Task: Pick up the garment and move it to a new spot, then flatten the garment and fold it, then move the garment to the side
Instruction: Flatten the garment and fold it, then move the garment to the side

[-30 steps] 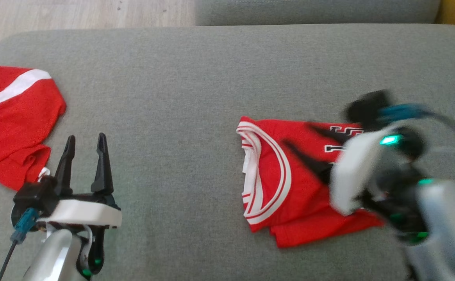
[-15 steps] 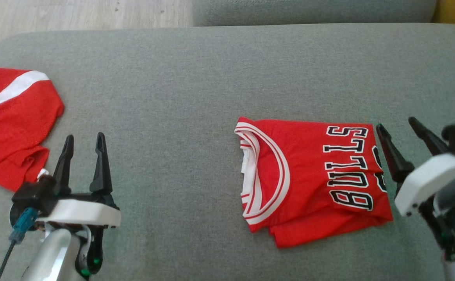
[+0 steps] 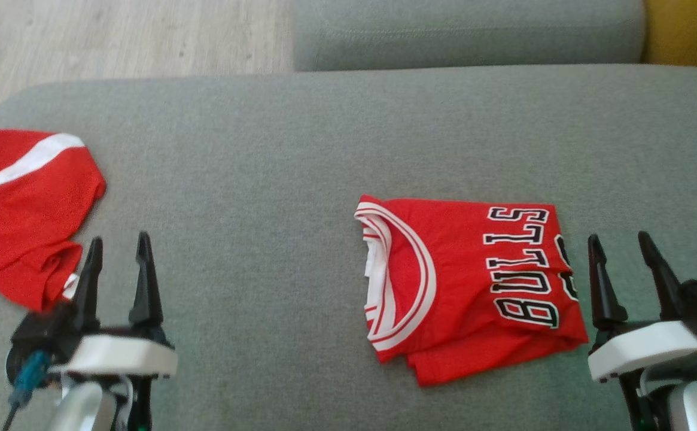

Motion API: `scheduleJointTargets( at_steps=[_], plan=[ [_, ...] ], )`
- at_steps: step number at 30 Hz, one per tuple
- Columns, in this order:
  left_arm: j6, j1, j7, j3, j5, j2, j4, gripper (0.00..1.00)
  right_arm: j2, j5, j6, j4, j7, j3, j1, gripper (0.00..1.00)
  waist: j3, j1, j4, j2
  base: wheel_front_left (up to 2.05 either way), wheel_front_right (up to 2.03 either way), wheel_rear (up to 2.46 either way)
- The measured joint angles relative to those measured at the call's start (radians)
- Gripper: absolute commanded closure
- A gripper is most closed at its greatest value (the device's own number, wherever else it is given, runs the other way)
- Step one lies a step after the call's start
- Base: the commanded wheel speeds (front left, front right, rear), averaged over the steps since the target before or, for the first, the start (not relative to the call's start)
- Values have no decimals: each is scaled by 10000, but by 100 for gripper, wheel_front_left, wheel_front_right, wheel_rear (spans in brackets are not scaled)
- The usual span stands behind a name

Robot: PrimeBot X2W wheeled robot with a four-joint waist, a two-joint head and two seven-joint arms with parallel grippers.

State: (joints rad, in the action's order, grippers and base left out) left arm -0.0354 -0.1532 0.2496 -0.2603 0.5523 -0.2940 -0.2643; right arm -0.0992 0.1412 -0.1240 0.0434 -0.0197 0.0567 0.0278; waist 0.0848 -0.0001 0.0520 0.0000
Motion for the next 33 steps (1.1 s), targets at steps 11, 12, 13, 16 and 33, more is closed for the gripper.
scheduleJointTargets(
  at_steps=[11, 12, 13, 16, 33],
  plan=[
    [-86, 1013, 25, 380, -343, 23, 280, 0, 38, -21, 0, 407, -150, -38, 49, 0, -601, 0, -323, 0, 0, 0, 0],
    [-86, 1034, 25, 380, -343, 36, 280, 0, 38, -21, 0, 407, -140, -42, 49, 0, -612, -1, -332, 0, 0, 0, 0],
    [-86, 1035, 27, 380, -343, 48, 282, 0, 38, -21, 0, 405, -138, -59, 49, 0, -617, 0, -337, 0, 0, 0, 0],
    [-84, 1034, 25, 380, -343, 73, 284, 0, 38, -19, 0, 403, -50, -136, 49, 0, -611, 0, -344, 0, 0, 0, 0],
    [-98, 1027, 27, 382, -359, 96, 462, 0, -59, 395, 0, 447, 1221, -326, -272, 0, -311, 1, -395, 0, 0, 0, 0]
  ],
)
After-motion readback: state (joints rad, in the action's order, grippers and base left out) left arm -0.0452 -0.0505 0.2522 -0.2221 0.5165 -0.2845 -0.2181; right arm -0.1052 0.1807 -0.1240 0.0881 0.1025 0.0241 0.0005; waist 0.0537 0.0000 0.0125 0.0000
